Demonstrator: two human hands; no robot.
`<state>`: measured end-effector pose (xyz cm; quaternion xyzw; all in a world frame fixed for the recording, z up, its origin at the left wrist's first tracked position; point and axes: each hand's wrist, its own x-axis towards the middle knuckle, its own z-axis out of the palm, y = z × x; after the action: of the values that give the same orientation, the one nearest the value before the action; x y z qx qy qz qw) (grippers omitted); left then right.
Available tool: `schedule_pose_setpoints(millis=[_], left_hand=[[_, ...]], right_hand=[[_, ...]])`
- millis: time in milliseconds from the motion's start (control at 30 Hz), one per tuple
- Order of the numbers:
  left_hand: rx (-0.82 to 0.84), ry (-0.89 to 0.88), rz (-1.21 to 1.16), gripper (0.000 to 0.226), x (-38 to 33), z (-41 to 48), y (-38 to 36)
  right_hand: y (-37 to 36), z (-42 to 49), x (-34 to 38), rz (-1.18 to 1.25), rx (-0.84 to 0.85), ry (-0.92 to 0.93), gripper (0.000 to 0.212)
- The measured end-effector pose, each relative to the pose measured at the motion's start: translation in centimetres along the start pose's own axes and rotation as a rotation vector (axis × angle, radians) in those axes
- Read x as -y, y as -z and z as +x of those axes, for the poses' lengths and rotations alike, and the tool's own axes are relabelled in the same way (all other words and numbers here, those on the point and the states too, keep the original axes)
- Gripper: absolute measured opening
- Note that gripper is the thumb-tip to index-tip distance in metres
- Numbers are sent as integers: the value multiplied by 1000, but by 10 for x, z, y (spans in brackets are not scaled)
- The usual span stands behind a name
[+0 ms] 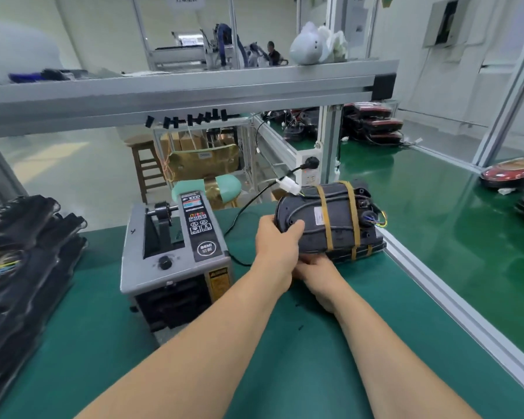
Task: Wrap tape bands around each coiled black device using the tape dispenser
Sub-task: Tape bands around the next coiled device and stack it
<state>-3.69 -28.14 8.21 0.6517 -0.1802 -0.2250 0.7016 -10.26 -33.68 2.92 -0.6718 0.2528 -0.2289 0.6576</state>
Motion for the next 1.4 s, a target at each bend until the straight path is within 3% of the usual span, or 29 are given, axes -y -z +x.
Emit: schedule_pose_setpoints(millis=[133,233,333,533,633,700,767,833,1133,1400], left_hand=[[69,-94,-5,18,-2,-35,28],[114,-120,-37,27,-2,-64,53],[147,-113,-83,27,3,-91,76],[157,-131,-139,30,20,-133,113],[119,-100,-206,31,32,-147,133],[100,-67,-258,31,39,-154,146],[85,-42,-293,30,43,-158,158],[76,-31,-296,30,45,-158,170],[19,-16,-201,34,49,-167,215],[-260,-152,-206,78,15,-164,257]], right_hand=[[5,-29,-2,32,106,-112,28],[16,-53,-7,4,36,-152,21],[23,-74,-9,86,-94,-70,25],[3,-103,-4,585,-202,-187,29],[-19,-117,-1,921,-165,-258,35],[-33,-125,1,979,-130,-230,48],[-45,-130,2,963,-85,-185,76],[-58,-136,4,936,-21,-131,88],[-99,-152,23,734,62,49,36],[-126,-154,42,405,78,206,47]])
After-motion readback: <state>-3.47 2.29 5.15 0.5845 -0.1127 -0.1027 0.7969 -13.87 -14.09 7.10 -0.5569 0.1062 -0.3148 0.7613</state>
